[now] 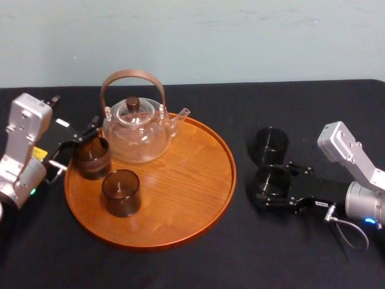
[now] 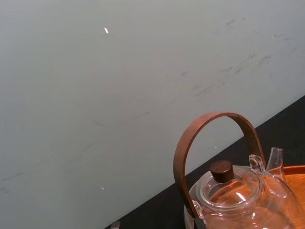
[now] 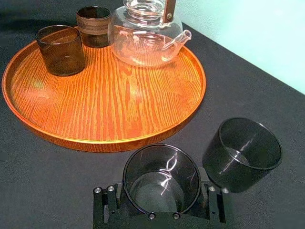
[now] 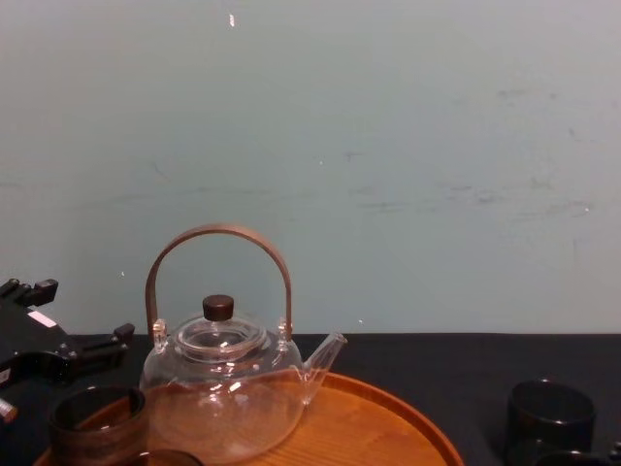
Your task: Pick up the glass from the table and place it on the tray.
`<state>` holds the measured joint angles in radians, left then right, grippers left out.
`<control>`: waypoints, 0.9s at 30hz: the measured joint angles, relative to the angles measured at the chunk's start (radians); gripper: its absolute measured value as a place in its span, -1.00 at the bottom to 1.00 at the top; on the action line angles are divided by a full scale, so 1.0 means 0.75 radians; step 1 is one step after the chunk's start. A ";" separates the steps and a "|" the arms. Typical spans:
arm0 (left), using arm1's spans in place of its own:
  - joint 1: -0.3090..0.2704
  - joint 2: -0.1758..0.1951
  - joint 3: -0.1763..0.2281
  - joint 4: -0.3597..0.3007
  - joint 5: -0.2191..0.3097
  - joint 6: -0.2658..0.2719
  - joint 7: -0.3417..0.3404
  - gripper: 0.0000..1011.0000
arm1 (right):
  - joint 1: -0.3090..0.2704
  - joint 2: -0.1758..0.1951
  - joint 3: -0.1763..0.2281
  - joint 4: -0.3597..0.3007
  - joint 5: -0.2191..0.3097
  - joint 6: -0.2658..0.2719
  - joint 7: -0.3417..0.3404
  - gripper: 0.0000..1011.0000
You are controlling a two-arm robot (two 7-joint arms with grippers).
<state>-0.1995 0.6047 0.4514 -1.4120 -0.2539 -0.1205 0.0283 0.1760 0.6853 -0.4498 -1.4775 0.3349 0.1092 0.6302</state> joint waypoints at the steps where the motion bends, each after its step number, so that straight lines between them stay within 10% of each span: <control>1: 0.000 0.000 0.000 0.000 0.000 0.000 0.000 0.98 | 0.000 0.000 0.000 0.000 0.000 0.000 0.000 0.80; 27: 0.000 0.000 0.000 0.000 0.000 0.000 0.000 0.98 | 0.073 -0.035 -0.036 -0.027 0.078 -0.067 0.071 0.80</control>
<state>-0.1995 0.6047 0.4513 -1.4120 -0.2539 -0.1205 0.0283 0.2311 0.6587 -0.4771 -1.4980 0.3936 0.0593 0.6832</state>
